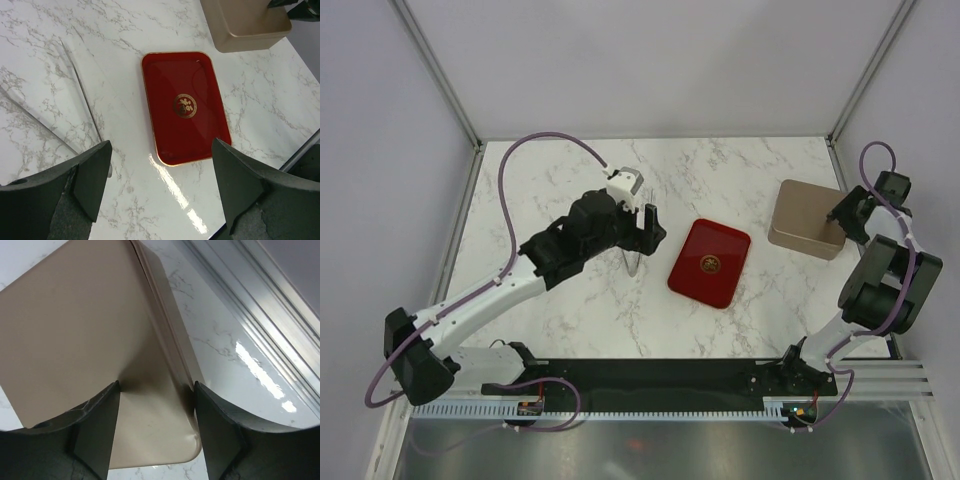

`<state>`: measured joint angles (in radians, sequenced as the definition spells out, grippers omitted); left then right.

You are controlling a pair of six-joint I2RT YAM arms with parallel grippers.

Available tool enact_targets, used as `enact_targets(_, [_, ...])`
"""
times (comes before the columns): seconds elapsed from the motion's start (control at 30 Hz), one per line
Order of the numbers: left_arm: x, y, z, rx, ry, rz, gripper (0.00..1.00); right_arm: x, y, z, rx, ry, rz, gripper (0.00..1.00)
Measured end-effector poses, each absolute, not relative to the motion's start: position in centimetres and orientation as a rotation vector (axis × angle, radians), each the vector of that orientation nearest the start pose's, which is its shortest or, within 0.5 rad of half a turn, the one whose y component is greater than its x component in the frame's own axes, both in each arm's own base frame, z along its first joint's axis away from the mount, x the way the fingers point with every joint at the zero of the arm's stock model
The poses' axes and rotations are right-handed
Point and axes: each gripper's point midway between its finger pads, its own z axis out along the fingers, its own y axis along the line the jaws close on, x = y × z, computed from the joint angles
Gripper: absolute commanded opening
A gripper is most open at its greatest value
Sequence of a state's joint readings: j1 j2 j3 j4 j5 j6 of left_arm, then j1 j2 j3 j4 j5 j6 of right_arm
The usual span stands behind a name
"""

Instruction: Pack the chocolate

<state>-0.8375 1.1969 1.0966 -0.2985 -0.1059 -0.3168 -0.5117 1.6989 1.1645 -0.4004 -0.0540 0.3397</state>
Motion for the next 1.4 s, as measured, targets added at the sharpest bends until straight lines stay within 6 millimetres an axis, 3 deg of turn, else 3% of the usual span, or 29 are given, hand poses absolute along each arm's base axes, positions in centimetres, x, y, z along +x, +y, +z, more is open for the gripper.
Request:
enact_targets(0.17, [28.2,-30.8,23.8,0.419,2.021,-0.654,0.86,38.3,-16.9,7.7,0.954,2.221,0.123,0.5])
enact_targets(0.3, [30.4,-33.4,22.6,0.378,2.054,-0.674,0.86,39.2,-15.6,7.7,0.925,2.166,0.235,0.45])
enact_targets(0.53, [34.6,-37.8,21.9,0.313,2.055,-0.723,0.86,40.0,-14.0,7.2,0.891,2.119,0.358,0.29])
enact_targets(0.7, [37.1,-40.8,20.6,0.299,2.056,-0.777,0.86,40.4,-12.6,6.8,0.878,2.104,0.472,0.23])
enact_targets(0.77, [38.1,-41.9,19.9,0.297,2.059,-0.794,0.86,40.4,-12.3,6.8,0.876,2.103,0.494,0.24])
enact_targets(0.93, [39.6,-44.8,18.0,0.322,2.08,-0.871,0.84,40.5,-11.9,6.8,0.877,2.106,0.525,0.44])
enact_targets(1.1, [39.2,-45.4,17.0,0.356,2.102,-0.903,0.84,40.3,-12.0,6.7,0.91,2.133,0.506,0.61])
enact_targets(1.27, [38.6,-44.7,18.3,0.395,2.095,-0.886,0.84,39.4,-12.8,6.9,0.982,2.189,0.399,0.61])
enact_targets(1.4, [37.2,-42.9,23.0,0.421,2.029,-0.88,0.84,38.9,-12.6,8.4,0.986,2.225,0.285,0.54])
